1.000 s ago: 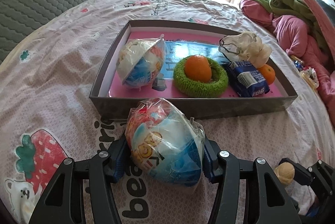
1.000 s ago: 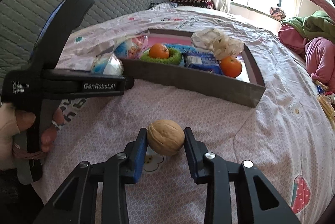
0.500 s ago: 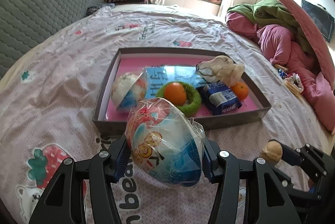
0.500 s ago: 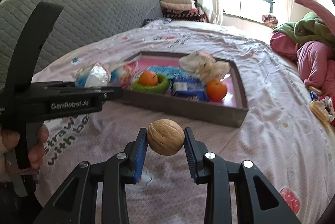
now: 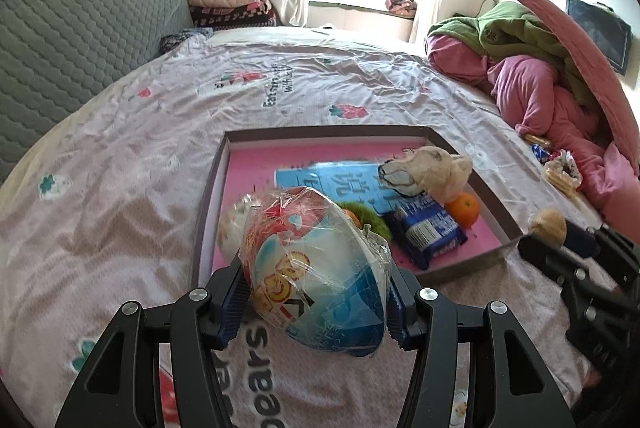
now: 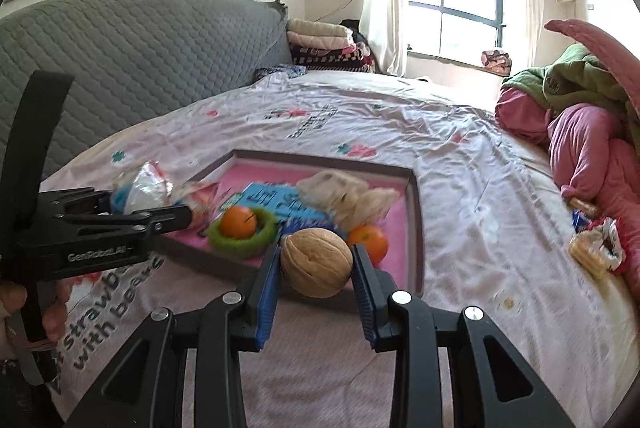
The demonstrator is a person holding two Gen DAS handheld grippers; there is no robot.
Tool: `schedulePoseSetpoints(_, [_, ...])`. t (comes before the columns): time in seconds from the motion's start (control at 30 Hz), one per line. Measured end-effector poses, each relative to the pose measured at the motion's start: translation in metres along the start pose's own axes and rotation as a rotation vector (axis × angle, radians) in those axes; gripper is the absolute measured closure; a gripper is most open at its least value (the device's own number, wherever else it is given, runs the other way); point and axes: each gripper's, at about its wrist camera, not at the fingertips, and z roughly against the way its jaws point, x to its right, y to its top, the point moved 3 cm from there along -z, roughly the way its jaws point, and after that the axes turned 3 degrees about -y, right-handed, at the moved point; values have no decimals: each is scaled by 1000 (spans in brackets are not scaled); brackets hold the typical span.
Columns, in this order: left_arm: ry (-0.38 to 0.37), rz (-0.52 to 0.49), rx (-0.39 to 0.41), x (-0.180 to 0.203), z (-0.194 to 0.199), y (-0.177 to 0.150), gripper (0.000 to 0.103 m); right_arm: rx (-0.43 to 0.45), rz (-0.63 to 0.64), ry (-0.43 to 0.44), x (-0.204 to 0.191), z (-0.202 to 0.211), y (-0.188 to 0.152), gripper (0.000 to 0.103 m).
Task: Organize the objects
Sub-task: 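Carry the egg snack and the walnut over and into the pink box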
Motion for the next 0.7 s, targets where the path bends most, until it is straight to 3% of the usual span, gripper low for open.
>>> schedulePoseSetpoints(0.27, [-3, -7, 21, -5, -14, 17, 44, 6, 25, -32, 8, -22, 12, 68])
schedulePoseSetpoints(0.7, [-2, -18, -6, -7, -45, 15, 44, -17, 40, -24, 9, -54, 18, 68])
